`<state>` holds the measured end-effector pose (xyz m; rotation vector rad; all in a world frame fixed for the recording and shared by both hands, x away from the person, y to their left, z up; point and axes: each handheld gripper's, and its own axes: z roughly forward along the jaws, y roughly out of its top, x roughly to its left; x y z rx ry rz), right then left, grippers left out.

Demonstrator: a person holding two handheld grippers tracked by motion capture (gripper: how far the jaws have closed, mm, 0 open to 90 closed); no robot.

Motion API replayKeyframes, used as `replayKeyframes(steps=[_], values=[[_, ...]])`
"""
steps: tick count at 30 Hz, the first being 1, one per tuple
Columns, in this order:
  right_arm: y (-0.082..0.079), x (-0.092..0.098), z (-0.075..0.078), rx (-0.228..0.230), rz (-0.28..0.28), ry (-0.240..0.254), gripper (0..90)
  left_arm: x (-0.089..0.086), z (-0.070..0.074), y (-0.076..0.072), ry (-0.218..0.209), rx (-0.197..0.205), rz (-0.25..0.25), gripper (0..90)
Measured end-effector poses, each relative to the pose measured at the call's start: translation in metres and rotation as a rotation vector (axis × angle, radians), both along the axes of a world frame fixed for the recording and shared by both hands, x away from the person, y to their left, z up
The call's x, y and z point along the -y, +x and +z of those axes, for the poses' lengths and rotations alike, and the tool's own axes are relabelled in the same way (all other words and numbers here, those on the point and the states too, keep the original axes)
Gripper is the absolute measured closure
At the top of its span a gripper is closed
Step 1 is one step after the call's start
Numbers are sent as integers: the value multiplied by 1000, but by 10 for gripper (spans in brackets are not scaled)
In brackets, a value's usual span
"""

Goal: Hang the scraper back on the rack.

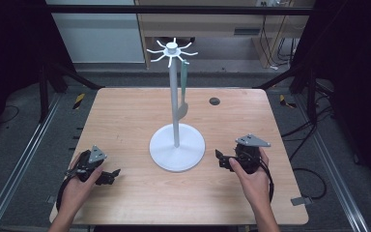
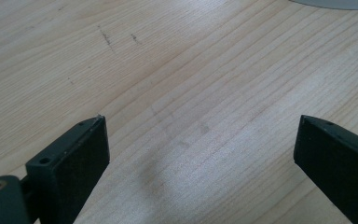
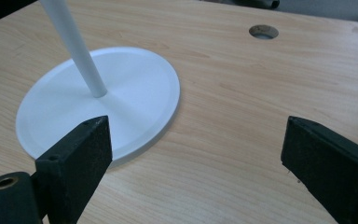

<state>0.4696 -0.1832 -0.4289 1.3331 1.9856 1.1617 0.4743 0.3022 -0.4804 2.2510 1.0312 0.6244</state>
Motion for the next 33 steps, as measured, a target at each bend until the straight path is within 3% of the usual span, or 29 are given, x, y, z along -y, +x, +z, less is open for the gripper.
replayKeyframes(steps=[18, 33], values=[[10, 14, -23, -57, -80, -6, 122, 0, 0, 0, 2, 0, -2, 31], [11, 14, -47, -116, -74, 2, 131, 2, 0, 1, -2, 4, -6, 31]])
